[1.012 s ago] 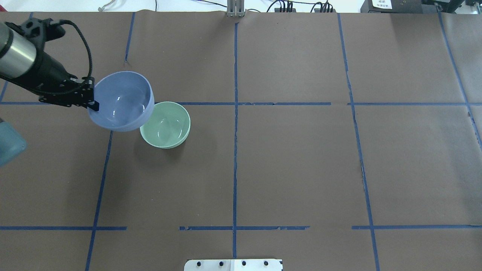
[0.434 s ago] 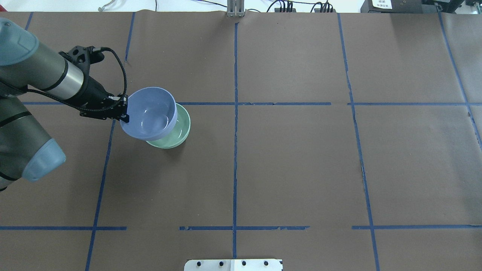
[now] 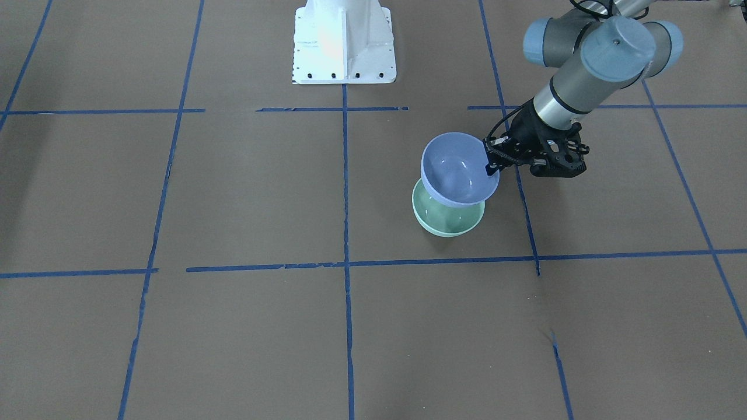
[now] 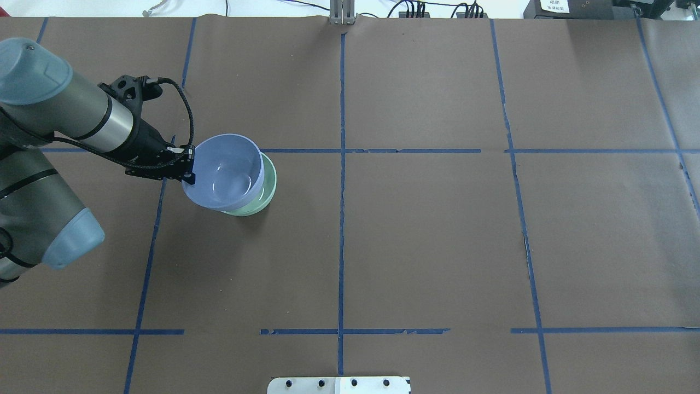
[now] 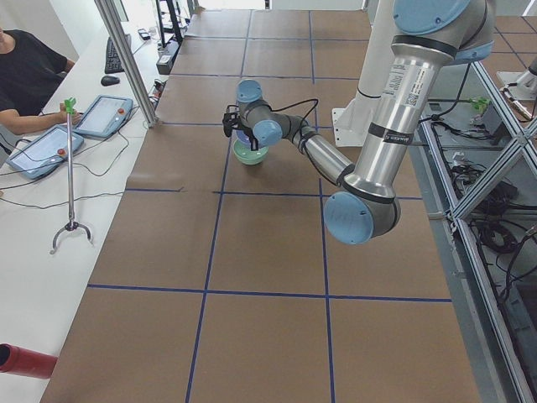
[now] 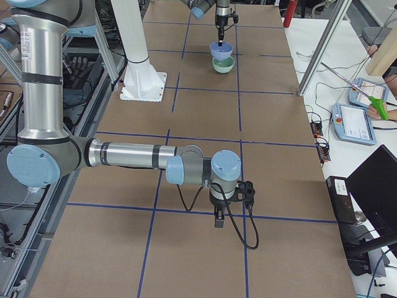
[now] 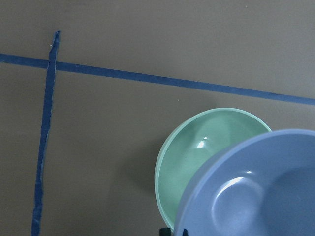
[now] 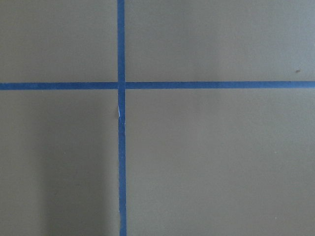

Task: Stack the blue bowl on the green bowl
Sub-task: 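Carry the blue bowl over the pale green bowl and lower it inside, then open the left gripper and withdraw it away from the stacked bowls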

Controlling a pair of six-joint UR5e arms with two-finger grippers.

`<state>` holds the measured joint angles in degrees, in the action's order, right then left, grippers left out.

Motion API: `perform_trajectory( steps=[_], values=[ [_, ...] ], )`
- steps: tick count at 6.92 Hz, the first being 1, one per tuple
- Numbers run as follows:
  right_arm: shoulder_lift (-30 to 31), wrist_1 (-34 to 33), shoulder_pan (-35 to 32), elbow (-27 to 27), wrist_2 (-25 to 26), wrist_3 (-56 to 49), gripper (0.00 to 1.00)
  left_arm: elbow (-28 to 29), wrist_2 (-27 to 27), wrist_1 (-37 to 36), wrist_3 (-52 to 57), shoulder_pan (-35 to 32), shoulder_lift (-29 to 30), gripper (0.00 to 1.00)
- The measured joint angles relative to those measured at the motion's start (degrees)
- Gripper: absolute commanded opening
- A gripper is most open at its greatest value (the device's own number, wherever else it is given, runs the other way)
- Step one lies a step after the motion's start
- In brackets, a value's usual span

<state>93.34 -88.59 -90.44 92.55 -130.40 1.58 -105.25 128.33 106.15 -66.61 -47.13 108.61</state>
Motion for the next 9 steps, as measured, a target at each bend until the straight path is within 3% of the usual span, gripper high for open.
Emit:
perform_trajectory(
  steps=[4,5,6,9],
  values=[
    [0.00,-0.04,0.00,0.00,0.00,0.00,1.00,1.91,-0.01,0.05,0.34,0.42,1.97,0.00],
    [0.00,-0.02,0.00,0.00,0.00,0.00,1.00,2.47,-0.01,0.23,0.52,0.45,2.26,0.14],
    [0.00,-0.01,0.00,0.00,0.03,0.00,1.00,3.16,-0.04,0.99,0.69,0.45,2.33,0.99],
    [0.00,0.00,0.00,0.00,0.06,0.00,1.00,5.10,-0.18,6.17,1.93,0.45,1.21,1.00]
  ],
)
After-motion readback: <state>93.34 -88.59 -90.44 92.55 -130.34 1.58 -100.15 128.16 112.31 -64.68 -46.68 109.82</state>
